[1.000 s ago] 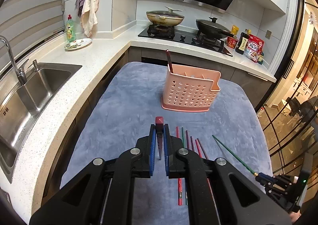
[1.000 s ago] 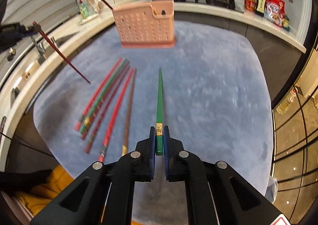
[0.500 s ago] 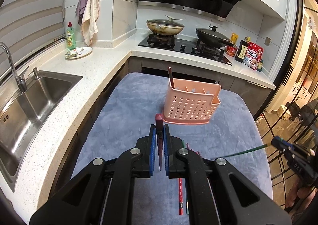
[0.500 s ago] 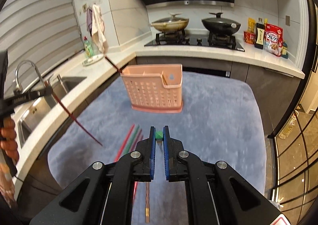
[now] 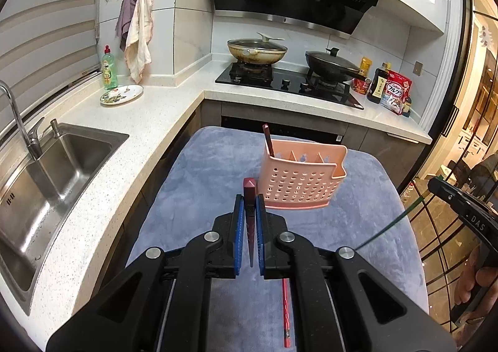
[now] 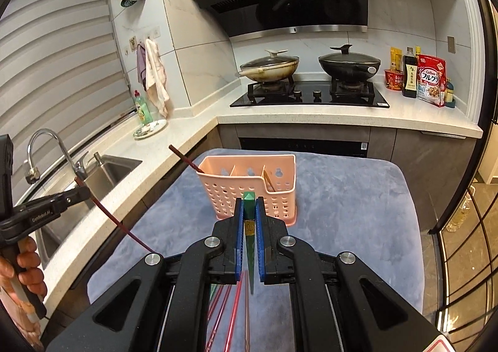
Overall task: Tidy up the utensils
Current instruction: 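Lift both held chopsticks and carry them above the pink holder, then lower both chopsticks into the pink holder and open both grippers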
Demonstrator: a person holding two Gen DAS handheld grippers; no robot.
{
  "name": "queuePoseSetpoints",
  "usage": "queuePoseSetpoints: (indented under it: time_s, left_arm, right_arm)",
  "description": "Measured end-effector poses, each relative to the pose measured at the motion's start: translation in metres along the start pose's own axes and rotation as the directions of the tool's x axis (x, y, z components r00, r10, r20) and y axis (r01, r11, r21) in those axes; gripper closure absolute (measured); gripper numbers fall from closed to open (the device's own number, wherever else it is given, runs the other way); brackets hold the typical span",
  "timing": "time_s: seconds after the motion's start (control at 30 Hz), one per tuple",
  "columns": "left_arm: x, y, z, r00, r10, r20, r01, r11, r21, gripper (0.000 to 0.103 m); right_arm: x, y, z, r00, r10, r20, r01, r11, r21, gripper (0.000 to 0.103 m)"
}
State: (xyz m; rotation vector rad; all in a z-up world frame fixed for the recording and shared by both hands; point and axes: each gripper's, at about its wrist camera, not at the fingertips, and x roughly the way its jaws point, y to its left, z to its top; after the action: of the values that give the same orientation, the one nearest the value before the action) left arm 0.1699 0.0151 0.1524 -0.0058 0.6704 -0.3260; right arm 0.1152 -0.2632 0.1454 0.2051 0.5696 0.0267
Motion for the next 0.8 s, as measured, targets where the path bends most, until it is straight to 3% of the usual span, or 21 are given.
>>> queuePoseSetpoints:
  time_s: [0.57,0.8]
  left_arm:
    - [-0.001,-0.016,0.053,0.996,-0.063,0.06,0.062,0.998,0.014,0.096]
    - [-0.001,-0.025,0.099,0.989,-0.078,0.125,0.077,0.997,0.015,0.096]
  right_arm:
    - [0.006,-0.008,0.041,0.996,0.055,0.063,-0.059,0.997,0.056,0.096]
    - [0.015,-0.01,0.085,0.989,0.051,0.139,-0.062,0.995,0.076,0.096]
